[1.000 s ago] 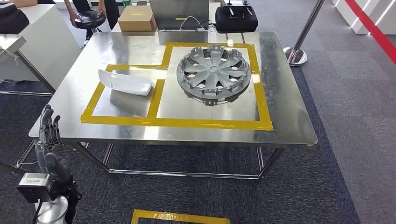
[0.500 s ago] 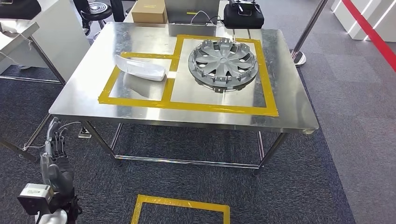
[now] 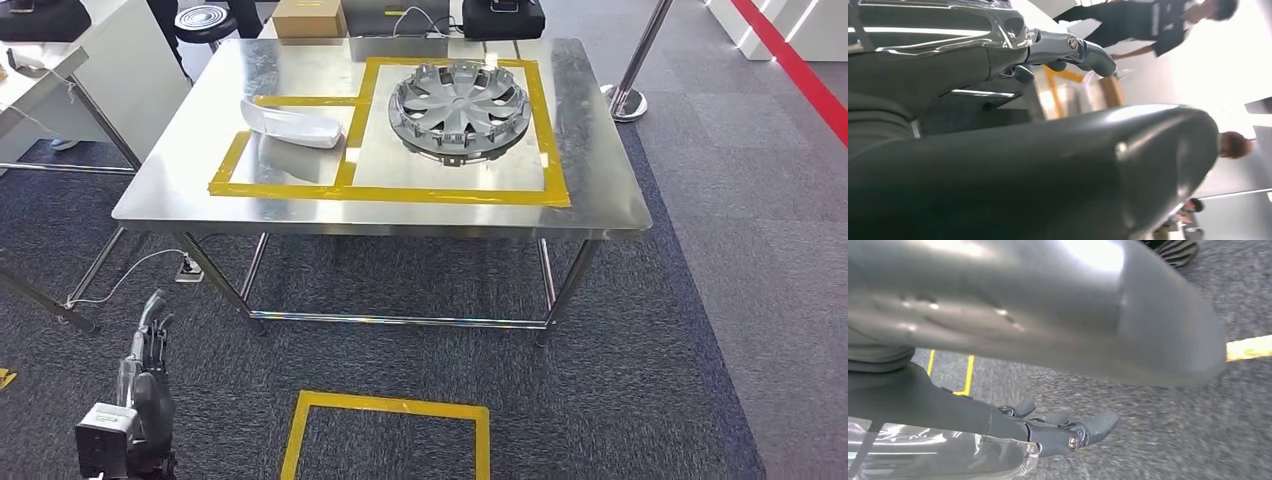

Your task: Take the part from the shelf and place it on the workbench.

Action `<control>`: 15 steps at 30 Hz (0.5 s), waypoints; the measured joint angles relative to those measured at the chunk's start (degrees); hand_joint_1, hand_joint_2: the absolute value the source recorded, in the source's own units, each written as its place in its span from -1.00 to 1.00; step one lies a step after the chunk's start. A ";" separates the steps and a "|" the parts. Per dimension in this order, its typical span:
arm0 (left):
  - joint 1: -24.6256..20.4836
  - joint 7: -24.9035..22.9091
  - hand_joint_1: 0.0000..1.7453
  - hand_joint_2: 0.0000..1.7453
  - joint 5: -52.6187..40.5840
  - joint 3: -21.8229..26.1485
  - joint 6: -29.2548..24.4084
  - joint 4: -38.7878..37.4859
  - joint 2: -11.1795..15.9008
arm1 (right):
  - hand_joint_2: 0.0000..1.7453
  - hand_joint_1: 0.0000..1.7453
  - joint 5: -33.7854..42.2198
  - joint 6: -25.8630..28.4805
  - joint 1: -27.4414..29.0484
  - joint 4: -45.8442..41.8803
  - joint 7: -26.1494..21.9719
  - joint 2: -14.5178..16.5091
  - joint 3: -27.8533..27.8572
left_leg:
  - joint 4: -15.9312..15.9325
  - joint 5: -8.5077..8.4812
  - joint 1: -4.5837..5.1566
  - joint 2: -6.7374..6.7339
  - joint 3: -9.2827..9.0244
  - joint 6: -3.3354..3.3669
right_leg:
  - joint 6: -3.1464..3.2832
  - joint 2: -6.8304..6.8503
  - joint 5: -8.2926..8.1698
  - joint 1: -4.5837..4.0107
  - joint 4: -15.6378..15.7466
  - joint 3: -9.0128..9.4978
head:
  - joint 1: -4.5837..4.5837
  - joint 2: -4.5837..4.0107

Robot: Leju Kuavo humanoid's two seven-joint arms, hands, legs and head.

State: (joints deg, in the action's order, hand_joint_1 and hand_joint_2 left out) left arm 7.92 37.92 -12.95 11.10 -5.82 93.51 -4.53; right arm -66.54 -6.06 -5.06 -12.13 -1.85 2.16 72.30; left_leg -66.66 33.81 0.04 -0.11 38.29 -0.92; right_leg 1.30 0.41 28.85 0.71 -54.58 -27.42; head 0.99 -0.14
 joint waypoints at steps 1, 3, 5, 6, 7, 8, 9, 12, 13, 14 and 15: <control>0.23 0.15 -1.00 -1.00 -0.38 0.24 0.23 -1.00 -0.04 | -1.00 -1.00 -0.05 0.02 0.01 0.00 0.03 0.12 0.00 | -3.55 1.33 -0.14 0.00 0.66 -0.20 | -0.05 0.01 -0.67 0.00 -0.19 -0.97 | 0.04 0.00; 0.56 0.32 -1.00 -1.00 -0.71 0.58 0.41 -2.41 -0.13 | -1.00 -1.00 -0.10 0.03 0.03 0.00 0.05 0.29 0.00 | -6.31 -0.08 -0.39 0.00 -0.14 -0.37 | -0.30 0.05 -1.91 0.04 -0.82 -3.06 | 0.05 -0.01; 0.60 0.36 -1.00 -1.00 -0.73 0.76 0.42 -3.16 -0.19 | -1.00 -1.00 -0.12 0.03 0.01 0.00 0.07 0.40 0.00 | -1.19 -3.19 -0.60 0.00 -4.90 -0.33 | -0.71 0.08 -2.91 0.07 -1.48 -4.89 | 0.06 0.00; 0.55 0.38 -1.00 -1.00 -0.73 0.81 0.42 -3.38 -0.22 | -1.00 -1.00 -0.12 0.03 0.00 0.00 0.08 0.44 0.00 | 3.42 -3.55 -0.62 0.04 -8.28 -0.26 | -0.98 0.08 -3.32 -0.01 -1.79 -5.56 | 0.08 0.00; 0.46 0.39 -1.00 -1.00 -0.73 0.85 0.42 -3.52 -0.28 | -1.00 -1.00 -0.12 0.03 -0.01 0.00 0.08 0.46 0.00 | 7.62 -3.11 -0.60 0.11 -11.17 -0.11 | -1.30 0.09 -3.80 -0.10 -1.99 -6.02 | 0.05 0.00; 0.39 0.42 -1.00 -1.00 -0.72 0.92 0.42 -3.66 -0.33 | -1.00 -1.00 -0.12 0.03 -0.03 0.00 0.08 0.46 0.00 | 10.67 -2.38 -0.50 0.19 -13.09 0.03 | -1.64 0.10 -4.31 -0.18 -2.11 -6.37 | 0.05 0.00; 0.35 0.45 -1.00 -1.00 -0.72 0.98 0.42 -3.80 -0.38 | -1.00 -1.00 -0.12 0.03 -0.04 0.00 0.08 0.46 0.00 | 12.28 -1.88 -0.36 0.25 -13.87 0.27 | -2.01 0.12 -4.86 -0.22 -2.11 -6.68 | 0.04 0.00; 0.41 -0.12 -1.00 -1.00 -1.50 1.14 1.46 -4.54 -0.53 | -1.00 -1.00 -0.05 0.02 0.08 0.01 0.16 0.50 0.00 | 12.52 -2.82 -0.37 -0.05 -12.22 1.87 | -2.99 0.07 -4.03 0.01 -3.17 -7.99 | -0.07 0.01; 0.42 -0.50 -1.00 -1.00 -2.34 1.15 2.25 -5.18 -0.60 | -1.00 -1.00 0.03 0.00 0.14 0.02 0.26 0.55 0.00 | 12.57 -3.43 -0.41 -0.21 -11.47 2.47 | -3.19 0.02 -1.81 0.06 -5.26 -8.81 | -0.17 0.00; 0.43 -0.81 -1.00 -1.00 -3.49 1.14 3.08 -6.20 -0.69 | -1.00 -1.00 0.14 -0.03 0.15 0.02 0.39 0.61 0.00 | 12.56 -4.03 -0.35 -0.33 -10.74 2.89 | -3.32 -0.02 1.16 0.10 -8.54 -9.81 | -0.25 0.00; 0.52 -0.92 -1.00 -1.00 -4.82 1.11 3.75 -7.64 -0.80 | -1.00 -1.00 0.24 -0.05 0.15 0.02 0.55 0.65 0.00 | 12.52 -4.63 -0.22 -0.39 -10.02 3.14 | -3.40 -0.05 3.95 0.09 -12.51 -10.83 | -0.34 -0.01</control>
State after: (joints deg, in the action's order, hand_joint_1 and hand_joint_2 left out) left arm 8.43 37.00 -17.78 12.21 -2.06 85.87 -5.33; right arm -66.30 -6.11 -4.92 -12.11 -1.31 2.81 72.30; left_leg -54.14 29.18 -0.18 -0.50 28.27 2.22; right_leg -2.10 0.36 32.80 0.81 -67.09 -38.25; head 0.64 -0.15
